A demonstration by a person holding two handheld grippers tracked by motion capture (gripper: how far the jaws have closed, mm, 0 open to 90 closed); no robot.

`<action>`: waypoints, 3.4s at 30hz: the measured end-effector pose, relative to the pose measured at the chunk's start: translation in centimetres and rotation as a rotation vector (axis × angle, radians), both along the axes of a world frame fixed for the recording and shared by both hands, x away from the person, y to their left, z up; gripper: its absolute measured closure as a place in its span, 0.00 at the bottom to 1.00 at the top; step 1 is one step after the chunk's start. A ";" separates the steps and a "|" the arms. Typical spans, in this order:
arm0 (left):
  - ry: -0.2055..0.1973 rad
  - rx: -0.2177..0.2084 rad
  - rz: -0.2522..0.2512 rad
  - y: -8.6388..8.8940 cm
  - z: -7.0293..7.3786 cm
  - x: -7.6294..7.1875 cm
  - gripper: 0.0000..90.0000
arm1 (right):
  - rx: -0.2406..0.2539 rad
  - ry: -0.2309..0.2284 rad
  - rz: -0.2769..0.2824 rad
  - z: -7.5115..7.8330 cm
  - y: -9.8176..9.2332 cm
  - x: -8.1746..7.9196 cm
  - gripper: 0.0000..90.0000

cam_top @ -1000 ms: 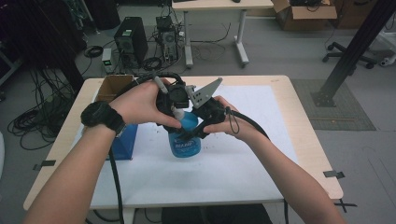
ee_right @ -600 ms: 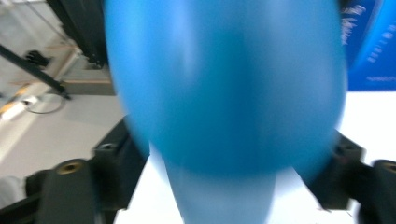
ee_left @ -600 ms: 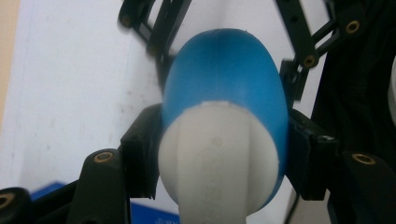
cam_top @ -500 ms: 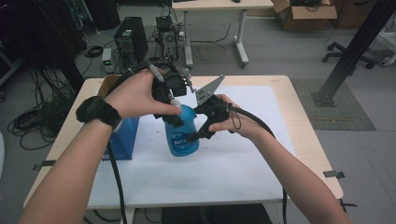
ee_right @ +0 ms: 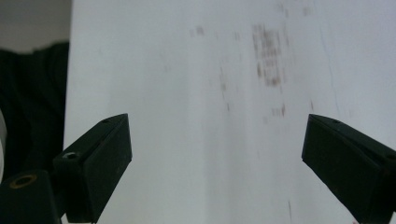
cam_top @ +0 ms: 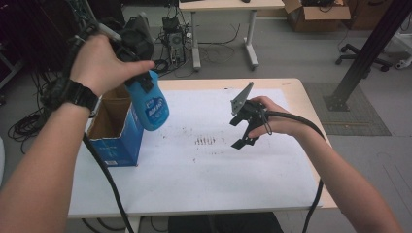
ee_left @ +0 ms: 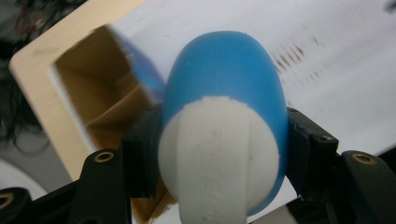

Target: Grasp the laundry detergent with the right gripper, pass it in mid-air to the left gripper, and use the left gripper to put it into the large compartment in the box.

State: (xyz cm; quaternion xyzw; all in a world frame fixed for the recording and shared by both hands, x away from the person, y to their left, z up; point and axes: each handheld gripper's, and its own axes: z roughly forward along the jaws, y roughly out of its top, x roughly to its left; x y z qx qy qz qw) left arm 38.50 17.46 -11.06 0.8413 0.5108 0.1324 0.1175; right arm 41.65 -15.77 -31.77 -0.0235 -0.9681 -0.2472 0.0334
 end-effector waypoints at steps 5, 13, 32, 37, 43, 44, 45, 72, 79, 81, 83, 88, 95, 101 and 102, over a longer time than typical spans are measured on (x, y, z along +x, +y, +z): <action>-0.008 -0.004 0.198 3.1 2.0 0.3 0.43 | -0.138 -0.016 -0.038 -0.1 -3.5 0.3 0.09; -0.010 -0.001 0.366 6.4 2.6 0.8 0.43 | -0.253 -0.025 -0.070 0.7 -7.8 0.6 0.09; 0.045 0.032 0.431 8.7 -3.3 2.1 0.43 | -0.293 -0.040 -0.091 1.6 -9.9 0.6 0.09; 0.076 0.038 0.427 8.8 -5.4 2.5 0.43 | -0.301 -0.044 -0.083 1.6 -9.6 0.4 0.10; 0.110 0.034 0.421 9.0 -7.9 2.9 0.43 | -0.298 -0.049 -0.081 1.6 -9.5 0.3 0.10; 0.110 0.035 0.423 9.0 -8.2 3.0 0.43 | -0.301 -0.049 -0.078 1.6 -9.4 0.3 0.10; 0.117 0.039 0.418 9.0 -8.6 3.0 0.43 | -0.300 -0.049 -0.079 1.6 -9.4 0.3 0.10; 0.173 0.053 0.404 9.0 -14.4 3.6 0.43 | -0.308 -0.024 -0.083 1.0 -9.6 0.3 0.10; 0.173 0.058 0.402 9.0 -15.1 3.4 0.43 | -0.307 -0.021 -0.074 0.8 -9.4 0.2 0.10; 0.173 0.055 0.404 9.1 -15.2 3.3 0.43 | -0.312 -0.018 -0.079 0.8 -9.3 0.2 0.10; 0.172 0.052 0.403 9.1 -15.4 3.3 0.43 | -0.313 -0.017 -0.080 0.7 -9.3 0.2 0.10; 0.181 0.050 0.399 9.2 -15.7 3.2 0.43 | -0.319 -0.014 -0.076 0.7 -9.2 0.1 0.10; 0.187 0.048 0.395 9.3 -15.9 3.0 0.43 | -0.317 -0.013 -0.072 0.6 -9.0 0.1 0.10; 0.187 0.047 0.394 9.3 -16.0 3.0 0.43 | -0.321 -0.011 -0.076 0.5 -8.8 0.0 0.10; 0.187 0.047 0.396 9.3 -16.0 2.9 0.43 | -0.321 -0.011 -0.075 0.5 -8.8 0.0 0.10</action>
